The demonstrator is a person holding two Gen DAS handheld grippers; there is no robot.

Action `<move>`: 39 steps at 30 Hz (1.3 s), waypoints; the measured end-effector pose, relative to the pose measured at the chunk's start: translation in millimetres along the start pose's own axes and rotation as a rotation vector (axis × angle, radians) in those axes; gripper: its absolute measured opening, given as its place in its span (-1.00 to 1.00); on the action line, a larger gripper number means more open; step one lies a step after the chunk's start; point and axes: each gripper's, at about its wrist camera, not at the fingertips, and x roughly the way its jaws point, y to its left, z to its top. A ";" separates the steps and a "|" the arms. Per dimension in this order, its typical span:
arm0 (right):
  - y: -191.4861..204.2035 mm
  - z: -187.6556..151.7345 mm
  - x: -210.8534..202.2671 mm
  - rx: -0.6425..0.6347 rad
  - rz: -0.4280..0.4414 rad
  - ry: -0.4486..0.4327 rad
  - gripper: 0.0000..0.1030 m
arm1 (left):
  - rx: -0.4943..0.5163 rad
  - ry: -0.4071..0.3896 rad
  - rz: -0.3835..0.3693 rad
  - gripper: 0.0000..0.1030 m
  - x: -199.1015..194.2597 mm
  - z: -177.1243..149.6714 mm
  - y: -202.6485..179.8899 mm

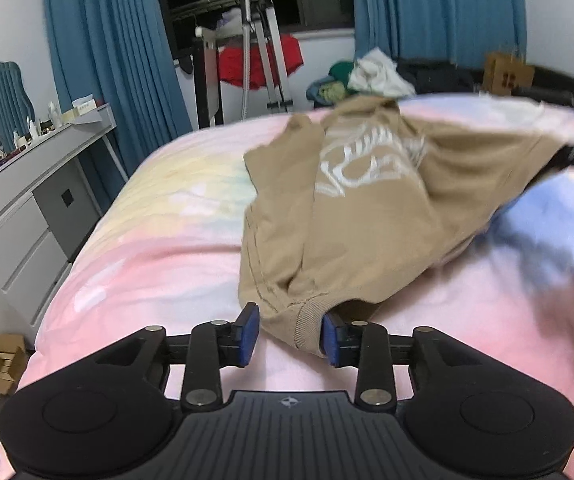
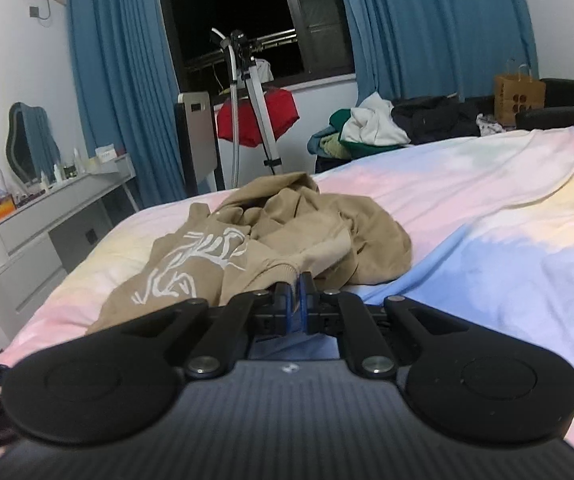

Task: Fold clothes
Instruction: 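Lift the tan T-shirt high with both grippers to shake it out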

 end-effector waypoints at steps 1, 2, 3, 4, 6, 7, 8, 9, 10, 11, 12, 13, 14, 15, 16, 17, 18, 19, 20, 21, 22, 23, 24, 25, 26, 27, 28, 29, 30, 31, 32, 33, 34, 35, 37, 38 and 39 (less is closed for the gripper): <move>-0.4 -0.8 0.5 0.000 -0.002 0.009 -0.87 | 0.017 0.013 0.010 -0.31 4.6 -2.2 -3.9; -0.8 -1.6 1.6 0.001 -0.005 0.020 -0.87 | 0.038 0.019 0.021 -0.31 9.1 -4.6 -8.0; -1.1 -2.4 2.7 0.002 -0.008 0.032 -0.86 | 0.061 0.025 0.033 -0.31 13.4 -7.0 -12.2; -2.0 -4.1 4.6 0.008 -0.011 0.048 -0.86 | 0.083 0.031 0.044 -0.30 17.8 -9.4 -16.3; -4.6 -9.2 12.3 0.011 -0.024 0.100 -0.83 | 0.115 0.012 0.075 -0.27 20.5 -11.1 -21.5; -6.2 -12.5 17.7 0.014 -0.030 0.130 -0.82 | 0.115 0.005 0.082 -0.27 20.9 -10.8 -21.3; -7.8 -15.9 23.2 0.019 -0.034 0.161 -0.82 | 0.092 0.007 0.084 -0.27 21.7 -9.6 -18.0; -9.5 -19.4 28.8 0.024 -0.038 0.191 -0.82 | 0.068 0.009 0.085 -0.27 22.5 -8.3 -14.4; -11.0 -22.2 33.0 0.033 -0.041 0.212 -0.81 | 0.045 0.012 0.086 -0.27 23.3 -7.0 -10.9; -12.5 -24.9 36.9 0.042 -0.043 0.231 -0.80 | 0.003 0.020 0.087 -0.27 24.8 -5.3 -4.5; -12.8 -27.1 40.5 0.047 -0.046 0.246 -0.79 | -0.033 0.027 0.083 -0.27 26.1 -3.6 0.4; -12.8 -29.2 43.9 0.051 -0.049 0.261 -0.79 | -0.077 0.038 0.070 -0.27 27.9 -1.9 7.0; -12.6 -31.3 47.4 0.049 -0.058 0.270 -0.77 | -0.108 0.044 0.063 -0.27 27.7 -0.4 11.0; -12.4 -33.4 50.9 0.045 -0.068 0.278 -0.71 | -0.138 0.049 0.056 -0.27 27.3 1.0 14.8; -12.2 -35.5 54.3 0.041 -0.078 0.286 -0.67 | -0.162 0.046 0.052 -0.27 26.4 2.1 17.7; -11.7 -37.2 57.3 0.031 -0.087 0.290 -0.59 | -0.187 0.043 0.047 -0.27 25.4 3.2 20.6; -11.5 -38.2 59.9 0.022 -0.094 0.289 -0.55 | -0.211 0.040 0.043 -0.27 24.4 4.3 23.5; -11.3 -39.0 62.5 0.015 -0.100 0.288 -0.55 | -0.228 0.035 0.038 -0.30 24.0 5.1 24.8; -11.1 -39.9 65.0 0.008 -0.106 0.286 -0.55 | -0.245 0.030 0.034 -0.35 23.7 6.0 25.9; -11.4 -39.5 65.3 0.006 -0.105 0.276 -0.55 | -0.261 0.024 0.028 -0.46 23.5 7.0 26.7; -11.9 -38.8 65.0 0.006 -0.103 0.265 -0.56 | -0.277 0.013 0.022 -0.59 23.6 7.5 27.3; -12.5 -36.2 63.1 0.016 -0.107 0.254 -0.71 | -0.292 0.001 0.016 -0.64 23.7 7.9 27.9; -13.2 -33.1 60.9 0.028 -0.113 0.242 -0.83 | -0.301 -0.013 0.011 -0.70 21.6 8.9 28.5; -10.8 -27.9 58.0 0.019 -0.128 0.229 -0.84 | -0.317 -0.030 0.000 -0.72 18.7 9.9 30.1; -5.3 -19.1 51.4 -0.011 -0.138 0.195 -0.87 | -0.337 -0.060 -0.031 -0.74 13.2 12.7 34.1; 0.8 -9.4 43.9 -0.044 -0.145 0.156 -0.88 | -0.344 -0.098 -0.040 -0.77 6.4 17.6 37.0; 6.9 0.2 36.4 -0.076 -0.152 0.117 -0.88 | -0.349 -0.137 -0.047 -0.78 -0.5 22.6 39.9; 9.7 13.8 27.6 -0.074 -0.149 0.083 -0.88 | -0.365 -0.179 -0.055 -0.78 -11.6 32.4 44.2; 11.8 28.4 18.5 -0.062 -0.143 0.051 -0.89 | -0.381 -0.221 -0.063 -0.79 -23.0 42.4 48.6; 13.4 43.5 10.0 -0.050 -0.137 0.021 -0.89 | -0.394 -0.265 -0.070 -0.80 -37.5 55.0 52.9; 17.0 61.2 -0.5 -0.052 -0.131 -0.015 -0.89 | -0.408 -0.310 -0.077 -0.80 -52.2 67.6 57.2; 21.1 79.5 -11.5 -0.056 -0.126 -0.052 -0.89 | -0.411 -0.348 -0.079 -0.80 -68.0 81.7 60.5; 25.3 97.8 -22.5 -0.061 -0.120 -0.090 -0.89 | -0.415 -0.386 -0.080 -0.81 -84.0 95.9 63.6; 30.4 117.3 -36.5 -0.069 -0.111 -0.132 -0.89 | -0.419 -0.439 -0.083 -0.81 -106.0 114.3 68.4; 40.6 159.6 -73.5 -0.091 -0.090 -0.235 -0.90 | -0.427 -0.515 -0.086 -0.81 -144.9 146.2 77.2; 45.7 180.9 -92.4 -0.101 -0.080 -0.287 -0.90 | -0.439 -0.556 -0.094 -0.81 -170.1 166.5 83.4; 50.0 199.8 -112.5 -0.114 -0.071 -0.340 -0.90 | -0.447 -0.590 -0.100 -0.81 -191.3 181.9 88.6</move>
